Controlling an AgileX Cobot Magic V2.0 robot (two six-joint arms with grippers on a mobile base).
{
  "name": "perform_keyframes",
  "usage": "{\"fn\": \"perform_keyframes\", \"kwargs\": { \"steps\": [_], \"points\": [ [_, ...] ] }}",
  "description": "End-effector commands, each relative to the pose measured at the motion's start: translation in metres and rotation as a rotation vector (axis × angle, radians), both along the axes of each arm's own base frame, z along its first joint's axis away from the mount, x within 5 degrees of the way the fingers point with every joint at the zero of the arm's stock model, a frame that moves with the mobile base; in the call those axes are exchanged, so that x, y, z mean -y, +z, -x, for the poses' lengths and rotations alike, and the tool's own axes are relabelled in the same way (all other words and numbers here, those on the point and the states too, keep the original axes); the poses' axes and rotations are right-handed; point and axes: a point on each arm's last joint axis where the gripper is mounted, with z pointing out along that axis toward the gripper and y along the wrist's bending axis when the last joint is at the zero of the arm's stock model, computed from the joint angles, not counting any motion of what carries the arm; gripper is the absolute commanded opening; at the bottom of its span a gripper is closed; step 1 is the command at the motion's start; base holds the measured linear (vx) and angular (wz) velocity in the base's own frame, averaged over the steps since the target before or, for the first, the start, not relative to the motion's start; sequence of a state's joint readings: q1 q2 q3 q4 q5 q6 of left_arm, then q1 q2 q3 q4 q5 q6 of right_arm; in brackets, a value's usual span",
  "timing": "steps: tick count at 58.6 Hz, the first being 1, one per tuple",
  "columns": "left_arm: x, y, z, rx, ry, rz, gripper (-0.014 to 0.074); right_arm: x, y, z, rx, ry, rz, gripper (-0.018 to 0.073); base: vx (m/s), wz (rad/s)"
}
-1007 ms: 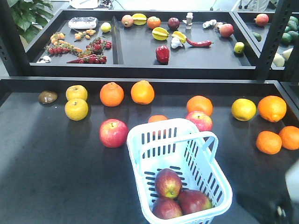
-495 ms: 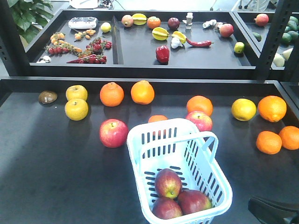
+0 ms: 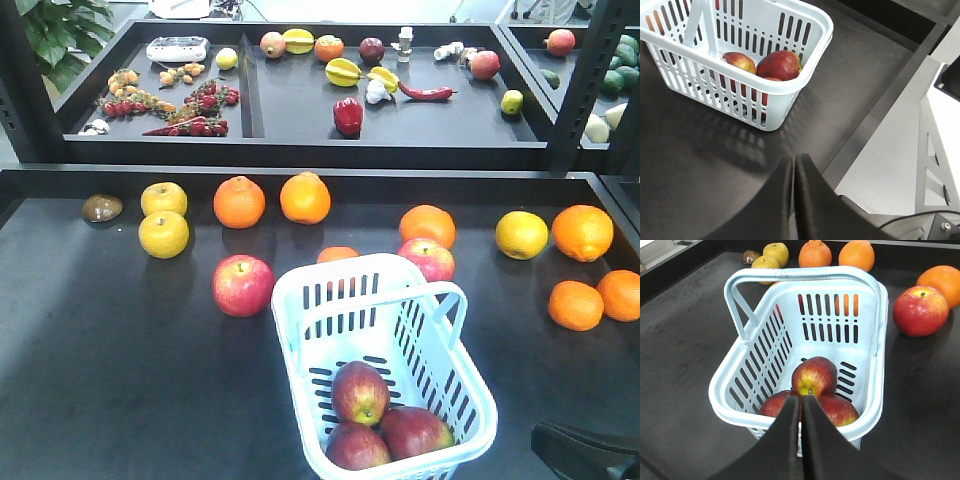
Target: Pick three apples into basket with both arms
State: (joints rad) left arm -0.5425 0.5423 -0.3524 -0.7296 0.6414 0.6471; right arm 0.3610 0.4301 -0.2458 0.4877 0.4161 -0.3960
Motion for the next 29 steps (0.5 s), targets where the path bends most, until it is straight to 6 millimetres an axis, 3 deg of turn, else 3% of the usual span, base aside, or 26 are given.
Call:
{"fn": "perform_keyframes", "kwargs": {
  "steps": [1, 22, 29],
  "points": [
    [0.001, 0.012, -0.006, 0.046, 0.053, 0.066, -0.0006, 0.001, 0.013, -0.005, 0.072, -0.032, -0.032, -0.0005, 0.00, 0.00],
    [-0.008, 0.028, -0.025, 0.212, 0.276, 0.180, -0.0006, 0.001, 0.013, -0.005, 0.072, -0.032, -0.032, -0.0005, 0.00, 0.00],
    [-0.012, 0.024, -0.027, 0.179, 0.334, 0.143, -0.0006, 0.001, 0.013, -0.005, 0.072, -0.032, -0.032, -0.0005, 0.00, 0.00]
  ]
}}
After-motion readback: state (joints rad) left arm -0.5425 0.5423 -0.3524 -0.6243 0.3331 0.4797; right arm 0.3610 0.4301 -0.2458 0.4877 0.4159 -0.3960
